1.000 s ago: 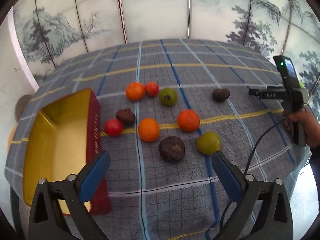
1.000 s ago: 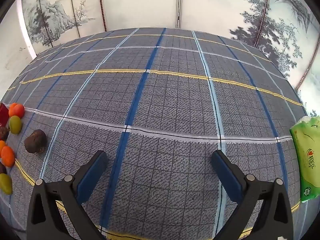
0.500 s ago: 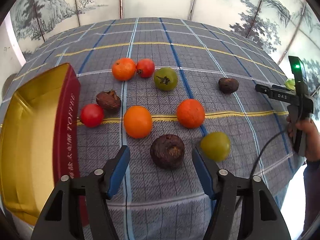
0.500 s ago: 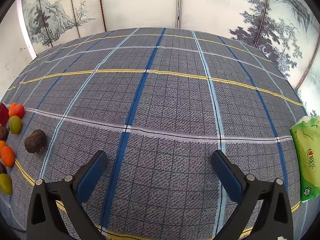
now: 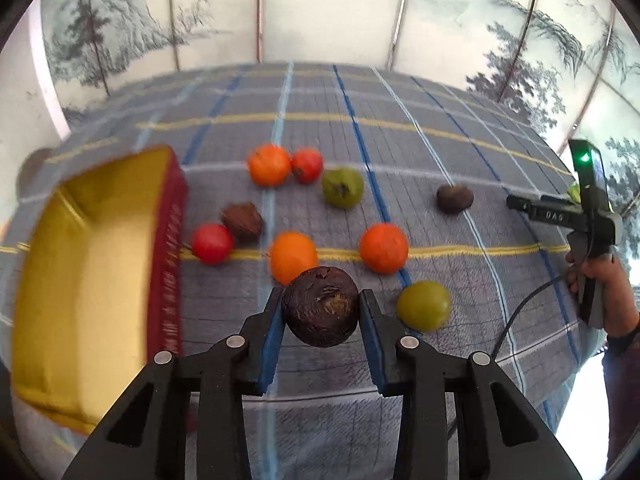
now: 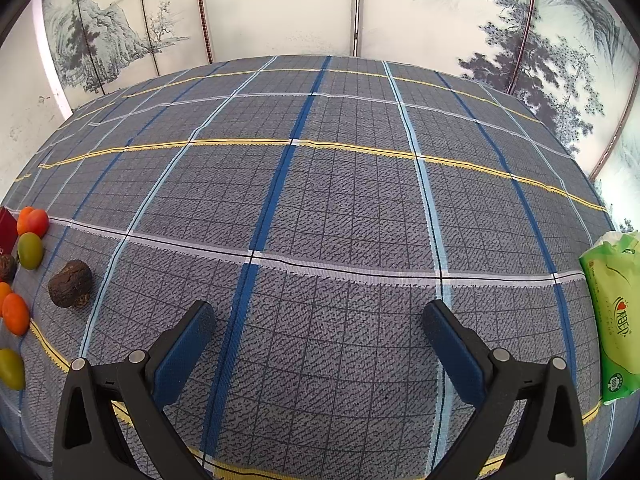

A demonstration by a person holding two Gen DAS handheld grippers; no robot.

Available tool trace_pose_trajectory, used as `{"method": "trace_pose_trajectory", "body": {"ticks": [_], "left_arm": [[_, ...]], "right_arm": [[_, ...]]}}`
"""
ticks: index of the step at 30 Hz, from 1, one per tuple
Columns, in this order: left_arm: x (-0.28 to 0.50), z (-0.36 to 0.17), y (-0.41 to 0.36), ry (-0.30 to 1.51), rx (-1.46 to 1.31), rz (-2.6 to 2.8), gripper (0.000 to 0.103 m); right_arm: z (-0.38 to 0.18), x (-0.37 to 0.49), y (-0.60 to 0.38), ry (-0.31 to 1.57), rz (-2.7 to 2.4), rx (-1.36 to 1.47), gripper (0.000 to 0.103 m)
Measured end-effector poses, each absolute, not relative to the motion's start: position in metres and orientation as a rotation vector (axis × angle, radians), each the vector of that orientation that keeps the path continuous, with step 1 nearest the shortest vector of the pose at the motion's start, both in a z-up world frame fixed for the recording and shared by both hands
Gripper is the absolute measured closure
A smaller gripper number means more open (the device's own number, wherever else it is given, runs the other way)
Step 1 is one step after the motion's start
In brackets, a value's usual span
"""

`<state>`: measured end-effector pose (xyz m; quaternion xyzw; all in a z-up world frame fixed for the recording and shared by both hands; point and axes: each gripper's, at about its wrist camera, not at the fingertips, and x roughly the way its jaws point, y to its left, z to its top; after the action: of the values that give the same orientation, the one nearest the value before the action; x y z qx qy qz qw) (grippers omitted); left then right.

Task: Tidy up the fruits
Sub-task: 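Carry the brown dried fruit into the gold tin and open the left gripper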

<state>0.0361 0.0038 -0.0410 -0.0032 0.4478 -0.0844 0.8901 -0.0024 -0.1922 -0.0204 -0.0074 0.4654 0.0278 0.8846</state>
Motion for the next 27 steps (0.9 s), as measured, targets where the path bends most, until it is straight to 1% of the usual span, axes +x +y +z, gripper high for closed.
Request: {"method": "trace_pose_trajectory", "body": {"ticks": [1, 2, 10, 18, 27], "left_arm": [[0.035, -0.036, 0.004, 0.922, 0.006, -0.163, 0.065], [0.032, -0.031, 0.006, 0.912, 0.021, -0.146, 0.065], [0.022, -0.01, 0.028, 0.856, 0.108, -0.042, 0.065], [0.027, -0.015, 0.067, 0.865, 0.174, 0.055, 0.065], [0.058, -0.035, 0.121, 0.903, 0.288, 0.184, 0.065]], "right_arm": [[-0.022, -0.01, -0.218, 0.968, 0.056, -0.015, 0.0], [-0.018, -0.022, -0.222, 0.967, 0.056, -0.015, 0.0], [-0.018, -0.014, -0.212, 0.968, 0.056, -0.015, 0.0], [-0.018, -0.012, -0.208, 0.968, 0.054, -0.014, 0.0], [-0.017, -0.012, -0.207, 0.968, 0.054, -0.014, 0.0]]}}
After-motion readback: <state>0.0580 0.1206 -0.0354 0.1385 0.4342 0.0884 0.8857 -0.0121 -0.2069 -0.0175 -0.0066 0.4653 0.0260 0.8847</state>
